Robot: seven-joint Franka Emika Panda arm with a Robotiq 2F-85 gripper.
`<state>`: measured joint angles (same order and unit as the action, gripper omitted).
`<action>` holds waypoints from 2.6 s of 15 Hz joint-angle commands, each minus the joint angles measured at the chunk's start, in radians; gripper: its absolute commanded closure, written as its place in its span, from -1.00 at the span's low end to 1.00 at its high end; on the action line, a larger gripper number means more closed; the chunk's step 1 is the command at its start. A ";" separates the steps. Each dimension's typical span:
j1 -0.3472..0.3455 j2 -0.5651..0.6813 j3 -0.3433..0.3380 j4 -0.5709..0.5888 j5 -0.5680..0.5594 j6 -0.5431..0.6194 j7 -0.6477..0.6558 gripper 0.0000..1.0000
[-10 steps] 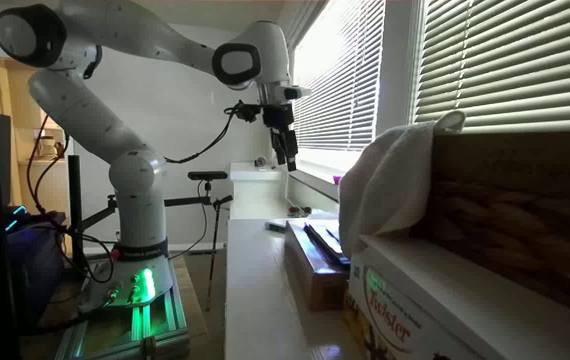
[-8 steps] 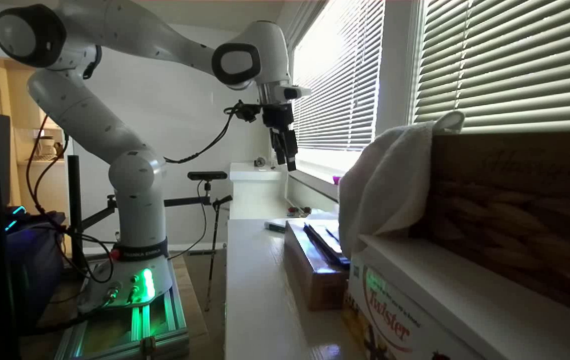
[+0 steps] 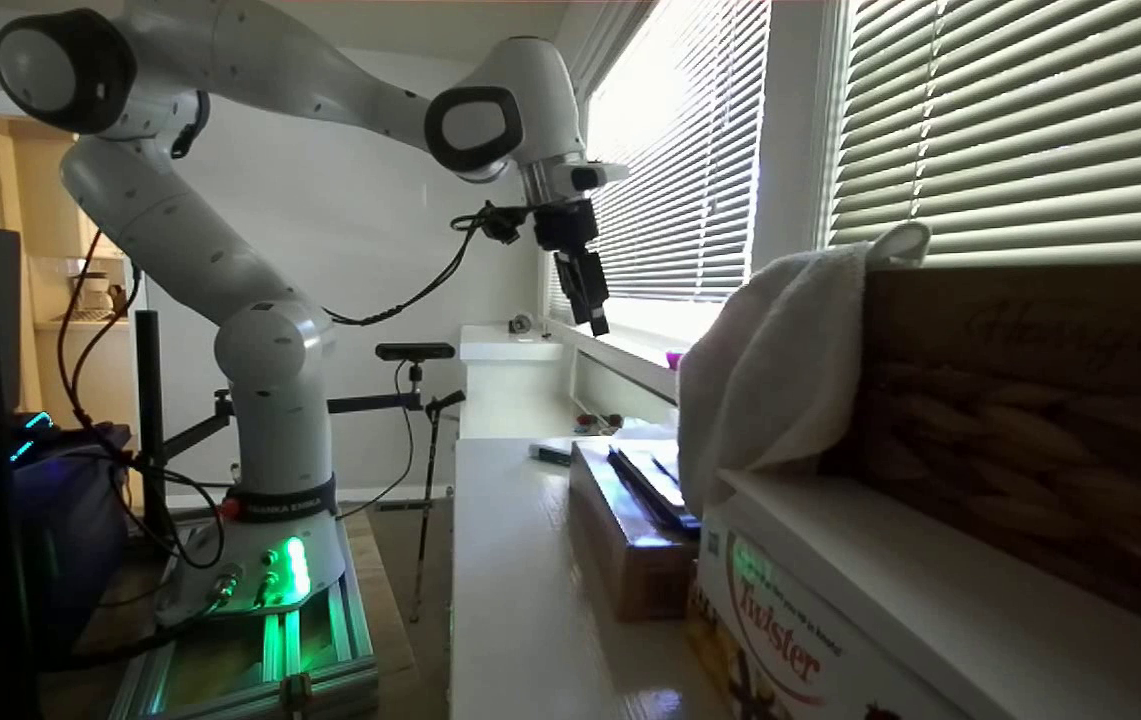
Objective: Use the white and red towel to wipe the mirror then place it back on the box.
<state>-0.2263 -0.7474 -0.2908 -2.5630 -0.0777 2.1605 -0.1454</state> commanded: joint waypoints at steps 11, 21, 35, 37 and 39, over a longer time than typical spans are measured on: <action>-0.416 0.213 -0.055 0.092 -0.137 0.423 0.208 -1.00; -0.746 0.409 0.165 0.178 -0.322 0.667 0.443 -0.50; -0.716 0.314 0.219 0.185 -0.297 0.614 0.410 1.00; -0.706 0.291 0.220 0.185 -0.283 0.603 0.399 0.99; -0.692 0.267 0.217 0.183 -0.273 0.601 0.388 0.99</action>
<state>-0.9423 -0.4316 -0.0680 -2.3777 -0.3596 2.7915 0.2548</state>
